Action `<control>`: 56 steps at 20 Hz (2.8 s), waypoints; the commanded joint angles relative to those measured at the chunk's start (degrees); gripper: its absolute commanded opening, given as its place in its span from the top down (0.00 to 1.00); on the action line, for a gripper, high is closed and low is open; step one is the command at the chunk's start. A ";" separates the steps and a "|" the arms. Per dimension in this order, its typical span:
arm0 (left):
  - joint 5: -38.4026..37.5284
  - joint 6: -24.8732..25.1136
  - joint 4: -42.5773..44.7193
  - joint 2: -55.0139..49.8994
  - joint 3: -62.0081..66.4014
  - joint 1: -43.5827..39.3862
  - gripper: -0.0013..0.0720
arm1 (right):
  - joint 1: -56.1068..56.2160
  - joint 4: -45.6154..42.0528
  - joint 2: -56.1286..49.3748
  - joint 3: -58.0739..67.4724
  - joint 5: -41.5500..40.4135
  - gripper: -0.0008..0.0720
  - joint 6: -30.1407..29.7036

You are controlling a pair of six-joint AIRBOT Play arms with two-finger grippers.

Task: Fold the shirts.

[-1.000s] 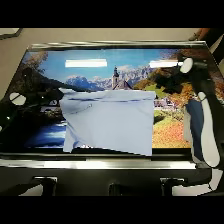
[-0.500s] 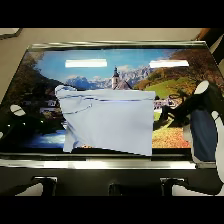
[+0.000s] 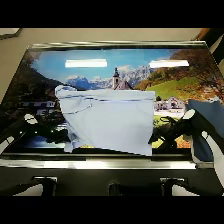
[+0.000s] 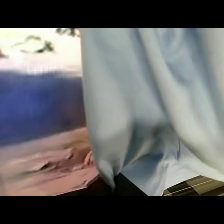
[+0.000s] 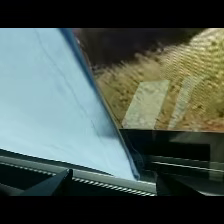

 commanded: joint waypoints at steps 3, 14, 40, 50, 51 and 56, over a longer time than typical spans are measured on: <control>-1.01 0.11 -0.79 0.00 -0.26 -0.68 0.94 | 0.57 7.87 0.11 -7.54 -6.67 0.21 -1.31; -8.35 -8.15 23.56 18.69 37.11 -0.33 0.95 | 8.63 -0.92 14.97 26.18 -15.39 0.93 -6.84; 17.25 -3.34 17.03 -5.35 46.90 -0.52 0.94 | 8.68 -14.21 -15.26 55.12 -6.34 0.92 5.35; 7.06 -3.56 5.86 -18.62 46.90 -2.60 0.94 | 8.70 -13.27 -21.97 55.12 -17.46 0.92 14.25; 5.44 -3.56 5.86 -18.80 46.90 -3.13 0.90 | 8.70 -13.18 -21.94 55.12 -17.42 0.92 14.95; -11.69 -3.78 10.34 -18.60 52.78 0.50 0.16 | 5.73 -9.68 -18.80 57.90 -4.44 0.30 10.34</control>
